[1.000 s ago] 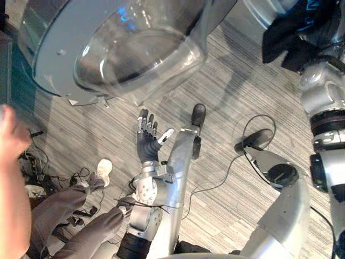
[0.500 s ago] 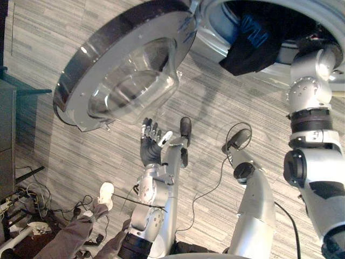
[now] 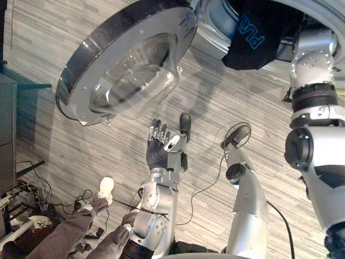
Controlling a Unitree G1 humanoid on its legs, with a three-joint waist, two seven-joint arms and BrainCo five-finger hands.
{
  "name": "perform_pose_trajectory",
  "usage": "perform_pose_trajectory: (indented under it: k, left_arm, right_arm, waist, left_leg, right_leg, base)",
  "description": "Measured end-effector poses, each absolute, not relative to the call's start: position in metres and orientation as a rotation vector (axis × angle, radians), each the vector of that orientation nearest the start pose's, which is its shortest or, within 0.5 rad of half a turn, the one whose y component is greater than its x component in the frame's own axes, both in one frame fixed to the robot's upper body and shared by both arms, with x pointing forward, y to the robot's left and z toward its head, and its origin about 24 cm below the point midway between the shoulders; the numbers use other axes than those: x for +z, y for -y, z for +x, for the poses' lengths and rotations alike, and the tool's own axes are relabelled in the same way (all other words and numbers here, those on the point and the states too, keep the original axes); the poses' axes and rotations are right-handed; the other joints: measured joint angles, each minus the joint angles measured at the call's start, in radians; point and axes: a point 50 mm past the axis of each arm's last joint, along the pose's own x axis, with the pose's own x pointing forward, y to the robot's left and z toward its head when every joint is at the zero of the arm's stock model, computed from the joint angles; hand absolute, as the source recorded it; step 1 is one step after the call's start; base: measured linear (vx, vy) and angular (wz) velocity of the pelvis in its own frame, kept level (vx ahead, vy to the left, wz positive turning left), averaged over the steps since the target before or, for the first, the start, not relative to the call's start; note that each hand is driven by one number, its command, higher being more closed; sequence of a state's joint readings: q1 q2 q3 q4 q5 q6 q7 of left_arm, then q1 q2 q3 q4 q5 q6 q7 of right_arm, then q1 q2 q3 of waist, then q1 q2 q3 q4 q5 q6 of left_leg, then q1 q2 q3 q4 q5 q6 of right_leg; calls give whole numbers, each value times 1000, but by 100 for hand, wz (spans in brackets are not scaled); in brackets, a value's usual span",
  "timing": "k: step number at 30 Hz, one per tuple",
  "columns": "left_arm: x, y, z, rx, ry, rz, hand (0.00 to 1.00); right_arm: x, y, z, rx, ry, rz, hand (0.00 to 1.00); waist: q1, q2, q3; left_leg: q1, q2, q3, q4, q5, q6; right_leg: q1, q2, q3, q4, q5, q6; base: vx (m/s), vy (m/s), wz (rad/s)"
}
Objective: Pick up the laundry basket with both hands and put the clothes into the washing machine.
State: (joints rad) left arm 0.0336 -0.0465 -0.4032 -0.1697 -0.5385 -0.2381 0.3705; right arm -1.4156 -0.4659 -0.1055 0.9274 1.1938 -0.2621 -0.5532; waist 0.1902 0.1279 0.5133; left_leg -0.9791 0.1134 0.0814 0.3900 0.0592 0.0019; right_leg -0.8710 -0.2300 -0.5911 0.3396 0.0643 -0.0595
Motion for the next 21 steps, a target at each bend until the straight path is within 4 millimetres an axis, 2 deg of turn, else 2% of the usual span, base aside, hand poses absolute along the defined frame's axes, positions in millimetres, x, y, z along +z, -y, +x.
perform_pose_trajectory:
  k: [1, 6, 9, 13, 15, 19, 21]
  left_arm:
    - [85, -74, 233, 8, 137, -696, 0]
    - [83, -70, 234, -5, 129, -690, 0]
    - [73, -68, 235, 3, 84, -669, 0]
    - [68, -66, 239, 2, 64, -652, 0]
    - [65, -65, 242, 1, 54, -639, 0]
    - [54, -65, 242, 14, 11, -618, 0]
    - [52, -65, 242, 20, 2, -613, 0]
  right_arm:
    - [347, 235, 394, -412, 503, 1128, 0]
    - [348, 231, 394, -412, 522, 1088, 0]
    - [350, 229, 394, -425, 540, 1007, 0]
    - [348, 226, 394, -446, 553, 888, 0]
    - [343, 223, 396, -455, 553, 794, 0]
    - [315, 217, 397, -449, 541, 586, 0]
    - [312, 211, 395, -427, 565, 515, 0]
  waist:
    - [7, 0, 0]
    - [15, 0, 0]
    - [18, -1, 1]
    - [17, -1, 1]
    - [13, -1, 1]
    - [1, -1, 0]
    - [-12, -2, 0]
  left_leg:
    - [-1, 6, 4, 0, 0, 0]
    - [-2, 16, 8, 8, 0, -1]
    - [-3, 22, 16, 9, 0, -1]
    - [0, 25, 21, 11, -1, 0]
    - [8, 23, 25, 12, -1, 1]
    - [47, 21, 26, 9, -7, 3]
    - [53, 20, 27, 6, -9, 1]
  right_leg:
    - [0, 9, 3, -13, 7, -8]
    - [0, 25, 12, -26, 17, -14]
    - [3, 39, 22, -55, 36, -16]
    - [13, 54, 31, -86, 57, -18]
    - [19, 54, 37, -87, 60, -18]
    - [60, 54, 42, -102, 62, -13]
    - [68, 55, 43, -114, 61, -3]
  base:
    - [17, -52, -14]
    - [16, -51, -8]
    - [9, -31, -11]
    - [18, -27, -9]
    - [11, -12, -2]
    - [0, 0, 0]
    - [-1, -6, -3]
